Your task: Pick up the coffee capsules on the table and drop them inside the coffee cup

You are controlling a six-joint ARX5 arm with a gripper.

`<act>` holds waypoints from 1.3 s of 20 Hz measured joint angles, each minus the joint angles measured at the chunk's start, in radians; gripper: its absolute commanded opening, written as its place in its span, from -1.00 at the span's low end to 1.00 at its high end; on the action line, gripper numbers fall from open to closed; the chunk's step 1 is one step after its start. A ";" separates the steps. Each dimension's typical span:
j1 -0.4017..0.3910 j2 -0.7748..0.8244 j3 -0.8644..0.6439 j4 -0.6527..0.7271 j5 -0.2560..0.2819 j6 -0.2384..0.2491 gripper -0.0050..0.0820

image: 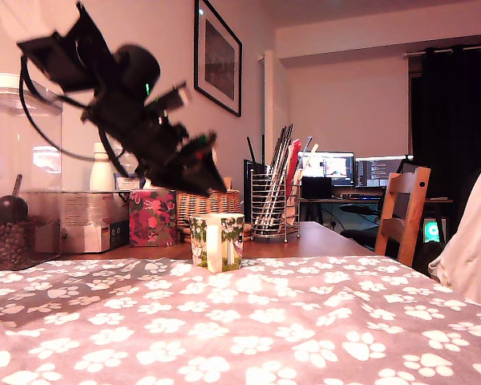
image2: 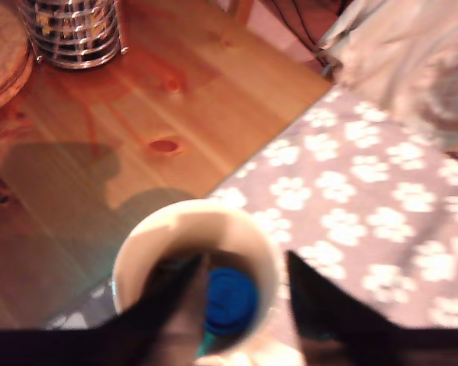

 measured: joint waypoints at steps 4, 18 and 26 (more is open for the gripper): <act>0.003 -0.142 0.002 -0.052 0.001 0.000 -0.93; 0.089 -0.402 -0.285 -0.064 -0.072 0.000 -0.93; 0.190 -0.600 -0.513 -0.020 -0.092 -0.047 -0.93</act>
